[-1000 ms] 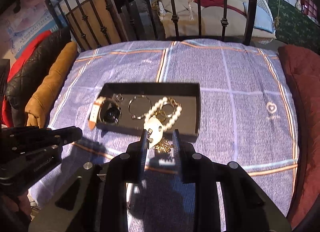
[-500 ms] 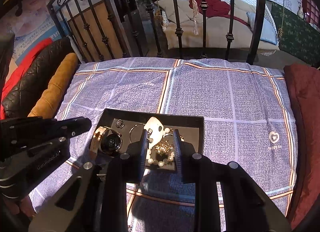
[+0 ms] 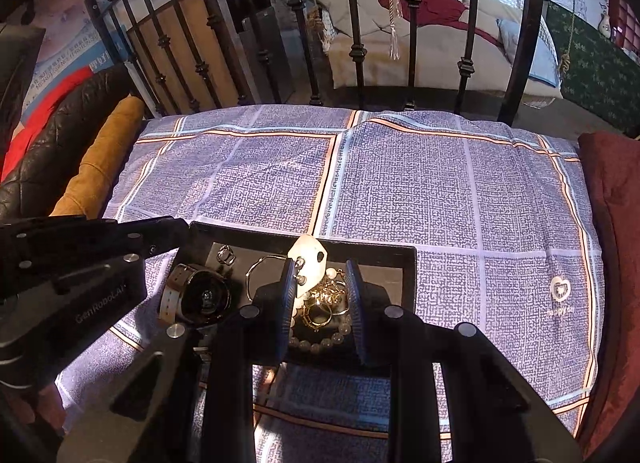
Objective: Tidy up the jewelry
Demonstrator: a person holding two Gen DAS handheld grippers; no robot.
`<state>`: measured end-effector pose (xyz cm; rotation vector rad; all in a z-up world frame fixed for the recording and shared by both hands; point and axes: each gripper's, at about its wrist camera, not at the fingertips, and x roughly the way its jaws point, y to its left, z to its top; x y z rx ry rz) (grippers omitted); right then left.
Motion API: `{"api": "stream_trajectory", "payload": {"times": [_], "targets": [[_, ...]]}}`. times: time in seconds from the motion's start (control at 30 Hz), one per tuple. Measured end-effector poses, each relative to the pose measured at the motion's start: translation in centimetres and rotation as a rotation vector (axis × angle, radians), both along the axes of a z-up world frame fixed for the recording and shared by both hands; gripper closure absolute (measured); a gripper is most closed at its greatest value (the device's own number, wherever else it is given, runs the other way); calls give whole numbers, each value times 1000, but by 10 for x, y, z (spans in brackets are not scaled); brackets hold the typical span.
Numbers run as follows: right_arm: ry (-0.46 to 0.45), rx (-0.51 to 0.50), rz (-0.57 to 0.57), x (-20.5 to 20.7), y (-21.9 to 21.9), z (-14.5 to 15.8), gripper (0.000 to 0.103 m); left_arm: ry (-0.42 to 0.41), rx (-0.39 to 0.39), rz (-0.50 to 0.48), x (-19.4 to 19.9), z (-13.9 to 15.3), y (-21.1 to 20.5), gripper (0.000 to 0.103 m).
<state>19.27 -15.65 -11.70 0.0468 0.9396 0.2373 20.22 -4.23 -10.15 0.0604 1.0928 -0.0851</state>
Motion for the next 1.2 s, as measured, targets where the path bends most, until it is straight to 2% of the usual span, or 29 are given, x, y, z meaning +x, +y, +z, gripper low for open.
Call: {"api": "stream_trajectory", "payload": {"times": [0.17,0.23,0.33,0.37,0.53,0.7,0.73,0.8,0.93,1.0,1.03,1.13,1.2], "targets": [[12,-13,-2,3,3,-4,76,17,0,-1,4,-7,1,96],[18,-16,-3,5,3,-6,76,28,2,1,5,-10,2,91],[34,-19,-9,6,3,-9,74,38,3,3,6,-12,3,72],[36,-18,-9,7,3,-9,69,39,5,2,6,-12,3,67],[39,-20,-14,8,3,-10,68,42,22,6,6,-14,3,53],[41,-18,-44,5,-7,-10,68,52,58,57,9,-16,11,12],[41,-19,-51,5,-10,-10,66,52,66,63,10,-16,12,8],[36,-23,-62,3,-13,-9,60,47,74,62,9,-15,13,7],[26,-25,-68,-2,-16,-5,58,33,111,65,3,-13,17,7],[19,-18,-69,-6,-19,-1,57,18,87,69,-3,-9,25,7],[12,-17,-71,-10,-20,1,53,12,69,74,-6,-8,29,7],[-1,-5,-77,-19,-23,6,52,-9,-17,69,-19,-2,44,7],[-6,2,-82,-26,-24,8,52,-27,-33,69,-30,3,52,7]]}}
